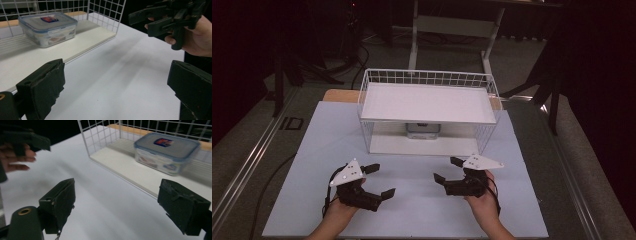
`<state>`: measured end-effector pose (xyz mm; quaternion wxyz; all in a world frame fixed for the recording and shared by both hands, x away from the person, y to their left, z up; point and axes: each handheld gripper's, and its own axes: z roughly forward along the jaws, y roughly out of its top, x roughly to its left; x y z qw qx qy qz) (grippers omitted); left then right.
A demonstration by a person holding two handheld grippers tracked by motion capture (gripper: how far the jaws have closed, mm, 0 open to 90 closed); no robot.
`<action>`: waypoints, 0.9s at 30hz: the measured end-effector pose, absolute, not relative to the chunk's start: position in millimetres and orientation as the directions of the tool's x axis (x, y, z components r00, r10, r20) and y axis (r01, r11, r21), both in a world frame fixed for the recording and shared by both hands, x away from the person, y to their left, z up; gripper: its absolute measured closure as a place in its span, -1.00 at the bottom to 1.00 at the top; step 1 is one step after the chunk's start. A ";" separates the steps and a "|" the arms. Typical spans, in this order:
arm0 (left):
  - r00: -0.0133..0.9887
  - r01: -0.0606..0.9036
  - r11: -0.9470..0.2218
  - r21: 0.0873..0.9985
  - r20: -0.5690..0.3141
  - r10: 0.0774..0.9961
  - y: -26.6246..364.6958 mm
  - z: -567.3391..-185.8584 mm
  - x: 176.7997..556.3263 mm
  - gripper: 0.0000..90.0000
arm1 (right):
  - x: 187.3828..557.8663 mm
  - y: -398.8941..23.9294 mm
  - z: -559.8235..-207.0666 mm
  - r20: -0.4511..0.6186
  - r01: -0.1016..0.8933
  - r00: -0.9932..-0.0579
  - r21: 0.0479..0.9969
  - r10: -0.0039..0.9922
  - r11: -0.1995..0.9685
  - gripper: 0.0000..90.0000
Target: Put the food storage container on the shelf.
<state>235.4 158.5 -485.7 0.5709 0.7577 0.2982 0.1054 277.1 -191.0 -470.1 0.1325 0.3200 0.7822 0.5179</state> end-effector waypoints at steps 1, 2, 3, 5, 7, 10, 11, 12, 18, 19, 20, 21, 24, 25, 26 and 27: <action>0.803 0.330 -0.177 0.927 -0.177 0.570 159.5 -485.4 234.0 -0.95 | 275.4 -193.6 -469.7 0.126 0.366 -0.761 0.893 0.636 0.262 -0.68; 0.804 0.327 -0.176 0.929 -0.175 0.568 160.6 -485.2 232.2 -0.95 | 273.1 -196.8 -469.5 0.135 0.369 -0.760 0.895 0.635 0.251 -0.68; 0.805 0.325 -0.181 0.928 -0.171 0.568 162.0 -484.7 230.8 -0.95 | 270.6 -200.0 -469.4 0.138 0.372 -0.756 0.895 0.640 0.246 -0.68; 0.805 0.318 -0.173 0.932 -0.169 0.569 165.1 -483.5 227.9 -0.95 | 264.8 -206.5 -469.3 0.146 0.375 -0.751 0.897 0.644 0.234 -0.67; 0.801 0.308 -0.170 0.936 -0.158 0.577 168.2 -482.1 225.5 -0.95 | 259.1 -211.5 -469.7 0.125 0.363 -0.754 0.897 0.645 0.251 -0.67; 0.802 0.305 -0.164 0.938 -0.160 0.576 172.0 -481.5 222.4 -0.95 | 251.2 -219.1 -469.7 0.126 0.356 -0.763 0.901 0.634 0.250 -0.67; 0.802 0.307 -0.162 0.938 -0.163 0.575 173.0 -481.8 221.2 -0.95 | 249.0 -221.4 -469.6 0.121 0.349 -0.763 0.904 0.635 0.247 -0.67; 0.802 0.307 -0.162 0.938 -0.163 0.575 173.0 -481.8 221.2 -0.95 | 249.0 -221.4 -469.6 0.121 0.349 -0.763 0.904 0.635 0.247 -0.67; 0.814 0.300 -0.175 0.938 -0.156 0.560 174.3 -486.7 214.2 -0.95 | 235.5 -238.4 -466.0 0.138 0.339 -0.767 0.916 0.626 0.213 -0.67; 0.816 0.303 -0.175 0.937 -0.160 0.556 174.5 -487.2 213.3 -0.95 | 234.2 -240.5 -465.7 0.129 0.332 -0.771 0.918 0.624 0.220 -0.67; 0.817 0.304 -0.183 0.935 -0.157 0.554 174.8 -487.4 212.5 -0.95 | 233.0 -242.6 -465.7 0.121 0.323 -0.775 0.919 0.621 0.224 -0.67; 0.817 0.304 -0.183 0.935 -0.157 0.554 174.8 -487.4 212.5 -0.95 | 232.2 -244.4 -465.9 0.117 0.323 -0.777 0.918 0.619 0.232 -0.66; 0.826 0.306 -0.193 0.932 -0.159 0.540 177.2 -489.3 209.9 -0.95 | 229.8 -250.4 -467.3 0.120 0.329 -0.781 0.913 0.612 0.240 -0.63; 0.831 0.302 -0.198 0.933 -0.156 0.535 177.9 -489.5 209.0 -0.95 | 228.7 -252.3 -468.0 0.121 0.331 -0.783 0.912 0.610 0.244 -0.64; 0.834 0.300 -0.198 0.933 -0.156 0.530 178.4 -489.6 208.1 -0.95 | 227.4 -254.4 -468.9 0.116 0.325 -0.783 0.914 0.611 0.244 -0.64; 0.838 0.300 -0.203 0.932 -0.156 0.523 178.9 -489.9 206.8 -0.95 | 226.6 -256.0 -469.9 0.115 0.320 -0.788 0.916 0.605 0.243 -0.64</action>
